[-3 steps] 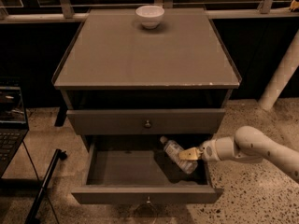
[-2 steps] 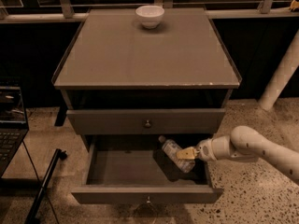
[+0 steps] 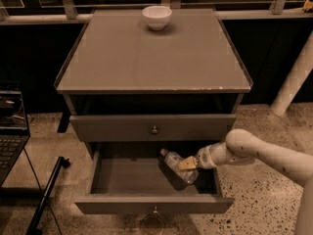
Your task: Place blue plastic bottle into middle drawer
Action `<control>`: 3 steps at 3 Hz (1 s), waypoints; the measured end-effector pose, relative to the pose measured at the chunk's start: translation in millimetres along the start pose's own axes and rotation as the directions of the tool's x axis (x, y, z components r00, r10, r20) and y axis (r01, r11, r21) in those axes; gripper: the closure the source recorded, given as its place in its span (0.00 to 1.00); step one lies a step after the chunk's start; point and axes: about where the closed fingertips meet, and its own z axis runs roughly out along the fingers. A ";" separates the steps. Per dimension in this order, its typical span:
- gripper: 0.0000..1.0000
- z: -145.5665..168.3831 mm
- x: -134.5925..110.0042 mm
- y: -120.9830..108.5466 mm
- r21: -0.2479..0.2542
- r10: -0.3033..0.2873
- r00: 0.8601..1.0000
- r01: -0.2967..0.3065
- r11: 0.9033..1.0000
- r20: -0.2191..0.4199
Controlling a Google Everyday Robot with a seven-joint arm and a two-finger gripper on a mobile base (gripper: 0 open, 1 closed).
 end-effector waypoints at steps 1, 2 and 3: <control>1.00 13.2 2.2 -5.1 -0.007 0.005 0.999 -0.005 1.000 -0.049; 0.81 13.7 2.1 -5.0 -0.008 0.004 0.999 -0.005 1.000 -0.051; 0.59 13.7 2.1 -5.0 -0.008 0.004 0.999 -0.005 1.000 -0.051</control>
Offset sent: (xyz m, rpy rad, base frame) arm 0.0025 0.0041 -0.0120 -0.0126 0.0363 0.0233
